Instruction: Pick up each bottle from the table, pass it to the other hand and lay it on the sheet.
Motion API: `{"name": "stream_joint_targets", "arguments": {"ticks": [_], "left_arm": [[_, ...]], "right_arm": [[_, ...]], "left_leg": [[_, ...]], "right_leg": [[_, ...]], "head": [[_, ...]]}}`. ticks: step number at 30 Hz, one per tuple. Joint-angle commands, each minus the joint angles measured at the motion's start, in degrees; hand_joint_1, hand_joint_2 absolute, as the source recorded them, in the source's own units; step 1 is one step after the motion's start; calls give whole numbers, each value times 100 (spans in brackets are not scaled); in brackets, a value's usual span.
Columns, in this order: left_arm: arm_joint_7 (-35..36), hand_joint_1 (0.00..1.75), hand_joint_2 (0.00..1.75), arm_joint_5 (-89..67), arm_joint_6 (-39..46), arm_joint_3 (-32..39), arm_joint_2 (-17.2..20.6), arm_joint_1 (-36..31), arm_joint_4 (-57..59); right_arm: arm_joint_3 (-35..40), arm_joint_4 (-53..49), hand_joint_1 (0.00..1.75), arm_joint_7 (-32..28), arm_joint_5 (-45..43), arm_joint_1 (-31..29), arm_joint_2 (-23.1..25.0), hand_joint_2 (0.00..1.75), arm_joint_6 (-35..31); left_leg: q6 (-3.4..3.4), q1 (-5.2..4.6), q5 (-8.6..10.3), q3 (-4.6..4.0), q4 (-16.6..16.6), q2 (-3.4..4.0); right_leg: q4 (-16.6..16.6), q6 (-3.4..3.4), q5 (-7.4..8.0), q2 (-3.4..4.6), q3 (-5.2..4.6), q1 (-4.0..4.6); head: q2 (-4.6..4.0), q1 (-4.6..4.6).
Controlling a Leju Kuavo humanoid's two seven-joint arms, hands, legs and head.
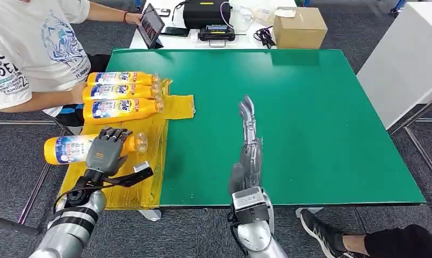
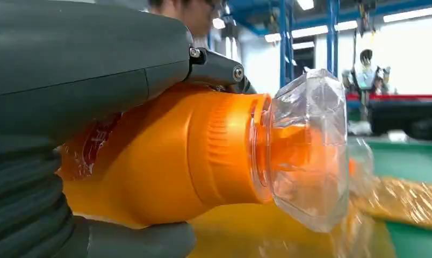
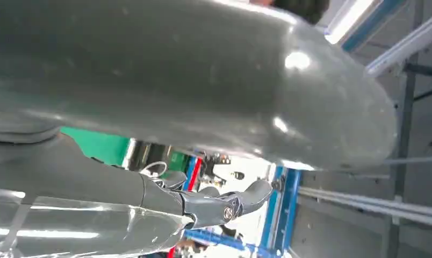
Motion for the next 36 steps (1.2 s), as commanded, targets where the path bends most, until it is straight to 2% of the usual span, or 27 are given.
{"name": "stream_joint_targets", "arguments": {"ticks": [1, 8, 10, 15, 16, 17, 20, 21, 23, 29, 36], "left_arm": [[-157, 175, 175, 98, -148, -173, 146, -487, 1371], [-485, 175, 175, 310, -556, -288, 164, -443, 1705], [-599, 175, 175, 456, -649, -285, 123, -387, 1662], [-507, 175, 175, 229, -928, -617, 151, -293, 1741], [-520, 161, 175, 303, -1069, -600, 143, -309, 1786], [-571, 3, 175, 316, -1232, -651, 167, -316, 1807], [-679, 0, 175, 600, -1662, -554, 138, -319, 1803], [-735, 0, 0, 808, -1982, -514, 111, -306, 1776], [-854, 0, 0, 1371, -2597, -386, 54, -251, 1706], [-863, 0, 0, 1411, -2630, -391, 52, -235, 1685], [-863, 0, 0, 1411, -2630, -391, 52, -235, 1685]], "right_arm": [[61, 351, 0, 80, -22, -145, -173, 0, 121], [49, 605, 0, 154, -15, -206, -140, 0, 293], [36, 661, 0, 176, 4, -219, -116, 0, 339], [19, 789, 0, 218, -3, -252, -86, 0, 526], [6, 801, 0, 218, -1, -248, -79, 0, 528], [-2, 809, 0, 223, -7, -244, -78, 0, 562], [-40, 844, 0, 227, 4, -235, -58, 0, 580], [-57, 841, 0, 245, 15, -231, -49, 0, 620], [-103, 865, 0, 269, 39, -221, -20, 0, 637], [-110, 874, 0, 269, 40, -222, -17, 0, 637], [-110, 874, 0, 269, 40, -222, -17, 0, 637]], "left_leg": [[-13, 13, -16, 36, 2, 0], [-6, 6, -6, 20, -5, 6], [-12, 13, -18, 45, -1, 8], [-7, 5, -10, 34, -8, 10], [-10, 9, -15, 45, -7, 12], [-7, 3, -9, 38, -8, 4], [-8, 5, -11, 50, -11, 7], [-5, 1, -5, 42, -11, -3], [-11, 9, -15, 72, -12, 10], [-5, -1, -6, 91, -10, -32], [-8, 1, -1, 105, -12, -41]], "right_leg": [[-3, -16, -15, -4, 39, 14], [-5, -8, -4, 2, 19, 7], [-6, -16, -14, 4, 46, 15], [-9, -10, -6, 9, 34, 6], [-9, -14, -9, 11, 46, 10], [-7, -10, -6, 6, 41, 4], [-12, -12, -5, 10, 54, 6], [-9, -7, -4, 3, 49, 1], [-15, -15, -8, 14, 78, 9], [-9, 1, -19, -11, 103, -1], [-11, -17, -21, -23, 117, 1]], "head": [[0, 2], [0, 0], [0, 2], [0, 0], [0, 0], [0, 0], [0, 0], [0, 0], [0, 0], [0, 0], [0, 0]]}}
